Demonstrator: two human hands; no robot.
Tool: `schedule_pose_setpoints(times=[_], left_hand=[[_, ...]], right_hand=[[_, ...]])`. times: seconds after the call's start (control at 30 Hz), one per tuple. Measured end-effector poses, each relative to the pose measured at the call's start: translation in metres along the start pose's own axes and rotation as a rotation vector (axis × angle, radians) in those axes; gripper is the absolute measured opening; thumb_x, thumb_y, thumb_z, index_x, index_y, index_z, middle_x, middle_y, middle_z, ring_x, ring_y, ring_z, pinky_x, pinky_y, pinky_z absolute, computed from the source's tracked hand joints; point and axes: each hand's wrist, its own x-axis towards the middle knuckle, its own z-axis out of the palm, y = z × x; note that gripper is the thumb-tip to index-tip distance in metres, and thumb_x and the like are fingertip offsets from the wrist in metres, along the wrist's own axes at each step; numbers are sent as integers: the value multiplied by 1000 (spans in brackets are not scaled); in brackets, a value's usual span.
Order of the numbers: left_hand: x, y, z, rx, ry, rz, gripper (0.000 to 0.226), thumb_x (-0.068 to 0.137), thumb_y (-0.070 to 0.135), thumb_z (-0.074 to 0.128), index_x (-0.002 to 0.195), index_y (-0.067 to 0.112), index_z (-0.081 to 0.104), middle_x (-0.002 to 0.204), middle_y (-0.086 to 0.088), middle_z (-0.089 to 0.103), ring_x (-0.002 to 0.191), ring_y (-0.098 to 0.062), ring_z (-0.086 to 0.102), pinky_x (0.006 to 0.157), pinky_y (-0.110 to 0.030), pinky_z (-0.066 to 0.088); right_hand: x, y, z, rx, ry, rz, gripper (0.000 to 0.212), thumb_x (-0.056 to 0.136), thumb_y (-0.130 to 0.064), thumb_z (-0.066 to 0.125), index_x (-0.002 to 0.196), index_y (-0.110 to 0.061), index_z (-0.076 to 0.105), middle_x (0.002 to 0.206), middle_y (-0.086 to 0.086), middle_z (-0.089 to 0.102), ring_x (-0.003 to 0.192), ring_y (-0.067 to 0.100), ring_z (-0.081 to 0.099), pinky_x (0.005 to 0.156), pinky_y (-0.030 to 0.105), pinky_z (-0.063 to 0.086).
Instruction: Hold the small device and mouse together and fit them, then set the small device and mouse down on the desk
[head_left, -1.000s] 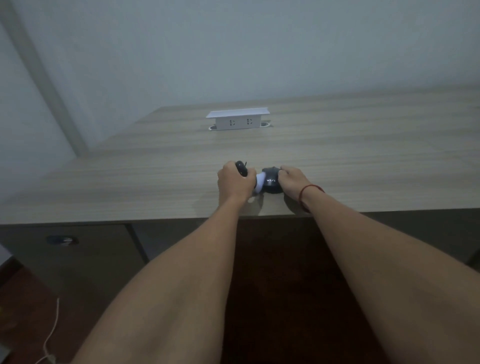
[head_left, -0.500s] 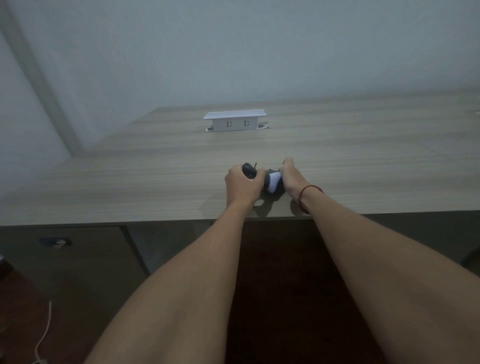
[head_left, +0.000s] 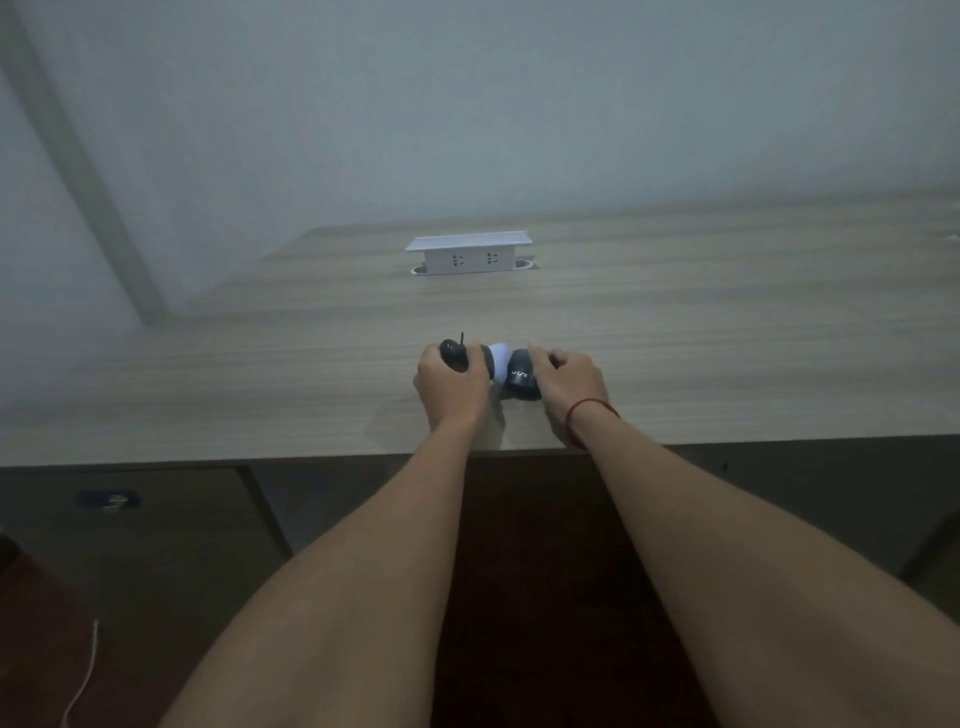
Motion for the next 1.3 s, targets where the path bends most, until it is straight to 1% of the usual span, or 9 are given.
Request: schedule_pose_setpoints(times=[0.13,0.3,0.47,0.57,0.77,1.0,1.1,1.23,1.3], left_hand=[[5,-2,-3,124,-132,52,18,86,25,64,88,6,62,85,-6,62,74,-17,58,59,-18,42],[9,6,-4,143,-135,133,22,85,26,64,88,4,64,87,-11,65,80,-22,61,69,-30,52],[11,1,-8,175,-104,107,22,85,27,64,87,5,62,84,-7,63,74,-18,58,68,-29,48],[11,-1,-7,125,-99,80,23,85,30,65,87,7,62,84,-4,63,76,-18,59,69,-28,49],[17,-10,-14,489,-123,4,33,81,46,64,92,15,63,95,-5,68,92,-26,63,92,-45,49],[14,-10,-28,590,-121,-84,44,74,54,64,74,10,59,78,-6,65,84,-29,63,77,-37,50],[16,-8,-32,579,-169,-60,45,72,55,64,68,11,55,68,-1,58,78,-28,62,66,-34,46],[16,-13,-35,602,-309,16,67,71,51,63,124,12,54,119,-8,60,115,-28,55,90,-38,46],[19,-15,-35,605,-350,47,62,72,44,65,125,15,56,124,-7,60,118,-27,54,93,-38,47]], right_hand=[[-1,2,0,-42,10,-52,34,89,-47,49,94,-19,66,103,12,69,102,35,59,91,43,50],[-3,0,-1,-32,-23,-38,32,90,-47,49,100,-21,67,107,11,68,105,34,59,95,47,49],[-3,-2,-4,-32,-33,-22,37,89,-47,51,113,-23,66,118,12,66,113,35,57,102,45,44],[-2,-1,-5,-29,-40,-22,35,88,-46,52,107,-21,67,113,11,67,110,34,58,99,43,46],[-3,-1,-5,5,-26,-11,42,88,-44,55,119,-16,63,124,13,65,118,34,55,103,42,43],[-7,-1,-6,-29,-37,-20,32,88,-45,48,101,-20,64,114,11,67,112,36,56,98,44,46],[-11,0,-6,-47,-13,-22,39,88,-48,47,110,-20,62,120,12,65,116,37,55,99,42,44],[-21,-2,-1,-149,2,-93,72,81,-64,50,137,-19,47,136,9,58,125,31,51,108,45,37],[-23,-5,0,-229,1,-135,76,80,-64,52,141,-21,41,139,7,55,126,29,50,109,45,34]])
